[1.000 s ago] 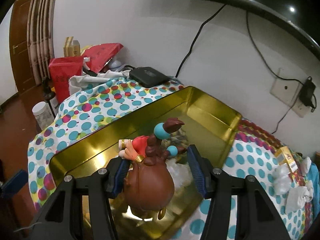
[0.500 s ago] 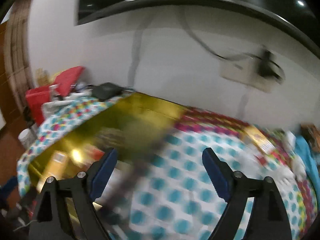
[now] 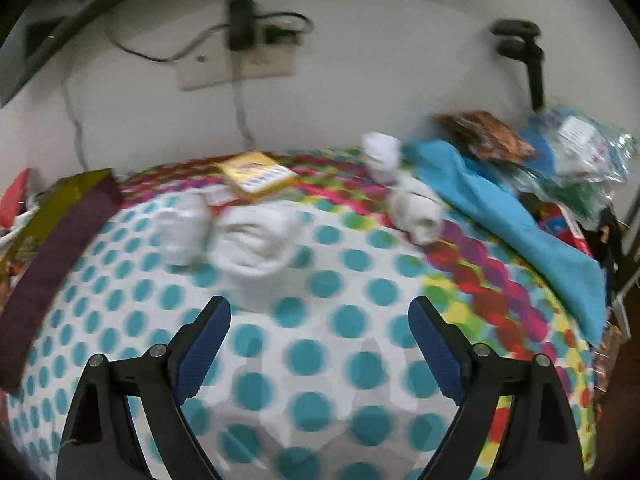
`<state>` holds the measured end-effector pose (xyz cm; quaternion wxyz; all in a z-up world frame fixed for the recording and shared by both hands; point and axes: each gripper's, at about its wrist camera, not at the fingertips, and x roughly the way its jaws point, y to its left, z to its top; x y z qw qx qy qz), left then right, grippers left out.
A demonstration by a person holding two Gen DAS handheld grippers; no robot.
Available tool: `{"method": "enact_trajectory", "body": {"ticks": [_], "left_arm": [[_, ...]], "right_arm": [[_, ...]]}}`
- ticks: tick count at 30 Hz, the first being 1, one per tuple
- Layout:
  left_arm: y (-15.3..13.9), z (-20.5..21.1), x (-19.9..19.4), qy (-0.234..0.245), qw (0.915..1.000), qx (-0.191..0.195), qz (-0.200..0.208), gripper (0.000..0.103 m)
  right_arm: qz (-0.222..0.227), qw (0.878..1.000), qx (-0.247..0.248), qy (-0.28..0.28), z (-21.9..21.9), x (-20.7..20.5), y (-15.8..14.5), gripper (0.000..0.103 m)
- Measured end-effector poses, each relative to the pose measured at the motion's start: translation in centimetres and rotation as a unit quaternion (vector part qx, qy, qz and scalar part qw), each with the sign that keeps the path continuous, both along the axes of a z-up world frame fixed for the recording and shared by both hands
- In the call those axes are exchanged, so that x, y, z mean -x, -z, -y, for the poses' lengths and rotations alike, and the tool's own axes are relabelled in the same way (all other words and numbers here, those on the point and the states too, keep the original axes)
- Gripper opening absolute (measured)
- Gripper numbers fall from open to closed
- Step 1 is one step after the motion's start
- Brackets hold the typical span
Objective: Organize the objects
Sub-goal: 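Grasp another clear plastic bag with the left gripper while the right gripper reaches the rolled towel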
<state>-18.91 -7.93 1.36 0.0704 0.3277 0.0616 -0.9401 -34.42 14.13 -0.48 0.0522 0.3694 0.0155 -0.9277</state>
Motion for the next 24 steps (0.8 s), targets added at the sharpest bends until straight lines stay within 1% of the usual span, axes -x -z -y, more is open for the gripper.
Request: {"method": "enact_trajectory", "body": {"ticks": [2,4,6,7,10,12,15,18,22,24], "left_arm": [[-0.3,-1.6,1.9,0.025,0.9997,0.003,0.000,0.073],[-0.5,-3.1,4.1,0.051,0.9985,0.019,0.004,0.073],[-0.7,-4.3,6.1,0.061,0.9972,0.043,0.000,0.073],[-0.8,-4.7,7.1,0.066,0.9966,0.049,-0.002,0.073],[-0.4,-5.8,11.3,0.074,0.9955,0.059,0.006,0.073],[0.2,-5.9,13.4,0.073,0.9952,0.060,0.022,0.073],[1.5,-6.3,16.7,0.079,0.9947,0.049,0.045,0.073],[2.3,-6.8,18.4,0.089,0.9942,0.029,0.054,0.073],[3.3,-7.8,20.5,0.090,0.9938,0.004,0.065,0.073],[3.9,-8.5,21.6,0.078,0.9936,0.023,0.078,0.073]], "right_arm": [[0.014,1.000,0.001,0.012,-0.9,0.5,0.4,0.090],[0.034,0.999,0.020,0.026,-2.0,1.4,0.9,0.090],[0.061,0.997,0.033,0.036,-2.7,2.1,1.6,0.090],[0.067,0.996,0.040,0.037,-2.8,2.2,1.8,0.090],[0.069,0.995,0.058,0.049,-3.5,2.0,2.0,0.090],[0.072,0.995,0.052,0.050,-3.4,2.0,2.1,0.091],[0.077,0.996,0.036,0.040,-2.6,2.2,2.1,0.093],[0.079,0.996,0.030,0.030,-2.2,2.2,2.1,0.093],[0.077,0.996,0.039,0.030,-2.5,2.2,2.1,0.093],[0.078,0.996,0.039,0.030,-2.5,2.3,2.1,0.093]]}}
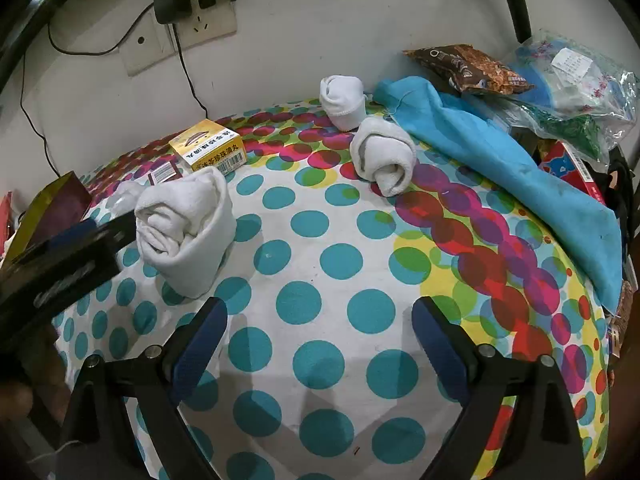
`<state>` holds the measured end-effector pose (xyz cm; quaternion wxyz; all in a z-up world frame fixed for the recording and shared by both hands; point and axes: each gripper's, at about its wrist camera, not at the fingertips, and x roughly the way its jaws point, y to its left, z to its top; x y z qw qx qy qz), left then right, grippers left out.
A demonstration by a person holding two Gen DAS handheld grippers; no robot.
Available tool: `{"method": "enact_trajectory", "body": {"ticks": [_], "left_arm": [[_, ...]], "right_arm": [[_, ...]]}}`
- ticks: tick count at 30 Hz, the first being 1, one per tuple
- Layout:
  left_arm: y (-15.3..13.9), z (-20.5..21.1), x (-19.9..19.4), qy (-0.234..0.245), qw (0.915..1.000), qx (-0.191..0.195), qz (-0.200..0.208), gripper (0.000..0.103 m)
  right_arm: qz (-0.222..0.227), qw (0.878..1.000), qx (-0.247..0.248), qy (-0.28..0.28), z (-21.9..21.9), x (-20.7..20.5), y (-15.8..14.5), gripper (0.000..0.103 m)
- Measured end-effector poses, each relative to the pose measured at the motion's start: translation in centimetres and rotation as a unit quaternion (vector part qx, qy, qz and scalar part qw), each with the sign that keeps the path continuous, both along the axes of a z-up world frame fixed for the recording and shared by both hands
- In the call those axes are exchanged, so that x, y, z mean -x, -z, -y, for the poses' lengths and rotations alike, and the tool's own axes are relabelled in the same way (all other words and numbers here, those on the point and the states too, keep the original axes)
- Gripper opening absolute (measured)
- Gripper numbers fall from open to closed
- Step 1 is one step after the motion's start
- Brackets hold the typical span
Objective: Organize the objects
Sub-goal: 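Grasp another clear plastic bag with the left gripper while the right gripper reaches the rolled towel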
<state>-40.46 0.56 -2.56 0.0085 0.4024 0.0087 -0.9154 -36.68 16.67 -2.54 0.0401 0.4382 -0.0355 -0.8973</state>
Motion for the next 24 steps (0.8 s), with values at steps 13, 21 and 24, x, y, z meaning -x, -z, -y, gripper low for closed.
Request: {"method": "enact_trajectory", "body": {"ticks": [13,21,24], "left_arm": [[1.2,1.3,1.6,-0.018,0.9990,-0.038,0.015,0.050],[-2.3,2.0,-3.7,0.002,0.9988,-0.035,-0.034,0.033],[-3.5,2.5,-6.4,0.015,0.9985,-0.029,-0.045,0.033]], "right_arm": [[-0.001,1.000,0.010,0.000,0.0,-0.1,-0.2,0.093],[0.000,1.000,0.008,0.001,-0.1,0.0,-0.2,0.094],[0.001,1.000,0.004,0.001,0.0,0.0,-0.2,0.094]]}}
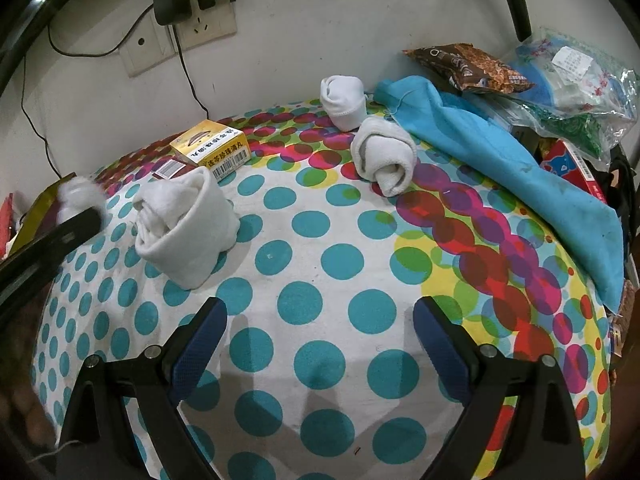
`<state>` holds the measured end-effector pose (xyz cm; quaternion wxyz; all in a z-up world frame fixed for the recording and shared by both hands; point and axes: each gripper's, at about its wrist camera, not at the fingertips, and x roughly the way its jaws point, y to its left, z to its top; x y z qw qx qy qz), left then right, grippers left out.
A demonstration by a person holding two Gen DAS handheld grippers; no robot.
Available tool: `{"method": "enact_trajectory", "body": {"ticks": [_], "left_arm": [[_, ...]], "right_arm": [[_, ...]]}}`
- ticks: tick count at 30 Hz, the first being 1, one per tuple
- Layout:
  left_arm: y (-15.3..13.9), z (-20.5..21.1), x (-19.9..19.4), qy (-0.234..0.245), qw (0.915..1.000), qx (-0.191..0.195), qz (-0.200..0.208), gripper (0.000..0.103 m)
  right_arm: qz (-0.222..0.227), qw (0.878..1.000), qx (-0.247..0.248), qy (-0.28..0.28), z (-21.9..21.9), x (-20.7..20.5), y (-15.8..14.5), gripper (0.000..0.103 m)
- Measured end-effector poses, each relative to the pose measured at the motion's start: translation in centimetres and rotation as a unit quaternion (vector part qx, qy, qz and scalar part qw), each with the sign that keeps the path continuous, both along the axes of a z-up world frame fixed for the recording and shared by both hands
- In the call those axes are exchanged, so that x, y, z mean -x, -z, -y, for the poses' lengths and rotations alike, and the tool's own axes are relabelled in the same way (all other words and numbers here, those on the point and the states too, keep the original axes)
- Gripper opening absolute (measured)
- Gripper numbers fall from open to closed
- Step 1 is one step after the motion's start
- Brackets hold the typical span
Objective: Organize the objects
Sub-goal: 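Grasp another clear plastic bag with the left gripper while the right gripper reaches the rolled towel, then grasp the rolled white towel with the right gripper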
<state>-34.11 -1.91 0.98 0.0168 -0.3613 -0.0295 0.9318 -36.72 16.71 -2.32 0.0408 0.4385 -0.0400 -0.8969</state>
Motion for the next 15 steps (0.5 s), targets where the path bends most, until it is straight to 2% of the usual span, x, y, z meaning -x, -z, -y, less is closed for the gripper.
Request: {"method": "enact_trajectory", "body": {"ticks": [10,12,15], "left_arm": [[-0.1,0.9,-10.9,0.011,0.9991,0.035,-0.021,0.033],[-0.2,1.4,-12.3,0.014,0.9991,0.032,-0.024,0.034],[-0.3,2.4,-13.8,0.011,0.9994,0.016,-0.028,0.034]], "right_arm": [[-0.005,1.000,0.003,-0.009,0.2,-0.1,-0.1,0.092],[-0.021,1.000,-0.014,-0.013,0.8,-0.5,-0.6,0.092],[-0.062,0.997,-0.010,-0.044,3.0,-0.9,-2.0,0.092]]}}
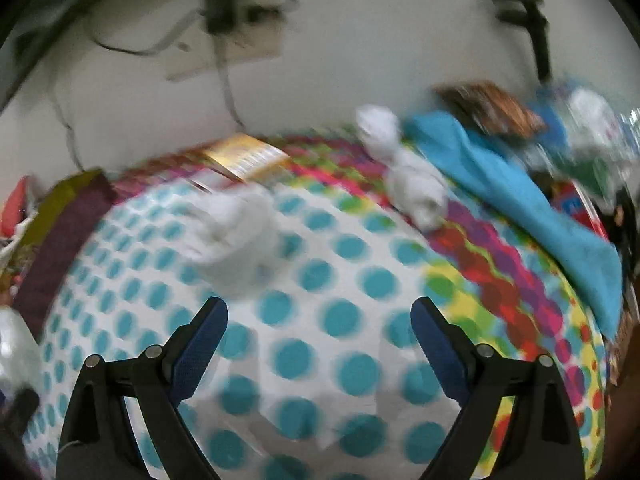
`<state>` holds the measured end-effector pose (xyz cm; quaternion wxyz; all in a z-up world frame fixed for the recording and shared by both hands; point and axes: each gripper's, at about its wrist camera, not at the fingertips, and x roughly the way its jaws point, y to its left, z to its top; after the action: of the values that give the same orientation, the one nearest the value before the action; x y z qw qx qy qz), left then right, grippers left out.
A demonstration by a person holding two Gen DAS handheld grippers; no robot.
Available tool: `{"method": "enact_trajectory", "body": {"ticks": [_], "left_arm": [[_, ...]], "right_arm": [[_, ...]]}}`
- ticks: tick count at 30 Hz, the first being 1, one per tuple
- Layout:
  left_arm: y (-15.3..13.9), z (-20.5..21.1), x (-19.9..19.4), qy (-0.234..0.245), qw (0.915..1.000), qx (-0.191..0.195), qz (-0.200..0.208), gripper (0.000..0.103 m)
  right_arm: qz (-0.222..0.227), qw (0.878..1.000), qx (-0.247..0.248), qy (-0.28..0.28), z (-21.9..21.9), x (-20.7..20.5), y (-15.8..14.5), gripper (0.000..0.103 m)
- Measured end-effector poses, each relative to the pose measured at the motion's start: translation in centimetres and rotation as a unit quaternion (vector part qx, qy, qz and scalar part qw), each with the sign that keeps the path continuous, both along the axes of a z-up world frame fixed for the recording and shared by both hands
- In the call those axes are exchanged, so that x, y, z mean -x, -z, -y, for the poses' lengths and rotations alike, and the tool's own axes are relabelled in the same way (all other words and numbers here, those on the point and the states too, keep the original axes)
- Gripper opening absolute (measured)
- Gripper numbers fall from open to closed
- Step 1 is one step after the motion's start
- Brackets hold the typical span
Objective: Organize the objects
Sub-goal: 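Grasp the rolled white towel with the right gripper, then carry the plastic bag into the gold tin and open the left gripper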
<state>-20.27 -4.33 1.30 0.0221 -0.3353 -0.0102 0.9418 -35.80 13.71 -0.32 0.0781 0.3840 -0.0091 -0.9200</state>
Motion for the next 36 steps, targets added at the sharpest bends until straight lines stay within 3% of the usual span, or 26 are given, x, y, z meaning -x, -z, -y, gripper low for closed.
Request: {"method": "enact_trajectory", "body": {"ticks": [2,4,8,9,10,11,13,19,25,31,36], "left_arm": [[-0.1,0.7,-0.7,-0.001,1.0000,-0.005,0.000,0.034],[-0.2,1.5,-1.4,-0.007,0.9999,-0.010,-0.005,0.034],[-0.5,2.8,-1.6,-0.019,0.9996,-0.018,-0.011,0.034],[-0.6,3.0,-1.6,-0.022,0.9995,-0.020,-0.015,0.034],[-0.8,3.2,-1.7,-0.025,0.9992,-0.022,-0.019,0.034],[-0.9,3.4,-1.7,-0.026,0.9991,-0.024,-0.024,0.034],[-0.8,3.7,-1.5,-0.029,0.9990,-0.026,-0.023,0.034],[-0.7,4.8,-1.2,-0.052,0.9982,-0.021,-0.023,0.034],[-2.4,8.7,-0.1,-0.108,0.9932,-0.025,-0.036,0.034],[-4.4,13.8,3.0,-0.165,0.9858,0.003,-0.032,0.034],[-5.1,16.3,6.9,-0.178,0.9837,0.022,-0.015,0.034]], "right_arm": [[-0.036,0.999,0.009,-0.010,1.7,0.0,-1.4,0.093],[-0.074,0.997,-0.020,-0.011,3.9,0.5,-2.2,0.093],[-0.035,0.996,-0.075,-0.024,6.7,3.1,-0.9,0.090],[-0.026,0.997,-0.072,-0.025,6.9,3.6,-0.4,0.078],[-0.018,0.997,-0.071,-0.023,7.0,3.8,0.1,0.048],[-0.002,0.997,-0.074,-0.020,6.9,4.1,0.6,0.036],[0.012,0.998,-0.056,-0.012,6.4,4.2,1.1,0.030],[-0.022,0.998,-0.052,-0.008,6.0,2.0,0.6,0.026],[-0.055,0.994,-0.089,-0.026,7.3,0.4,0.4,0.025],[-0.060,0.995,-0.073,-0.026,7.1,0.7,-0.2,0.026],[-0.061,0.996,-0.060,-0.027,6.9,0.5,-0.2,0.026]]}}
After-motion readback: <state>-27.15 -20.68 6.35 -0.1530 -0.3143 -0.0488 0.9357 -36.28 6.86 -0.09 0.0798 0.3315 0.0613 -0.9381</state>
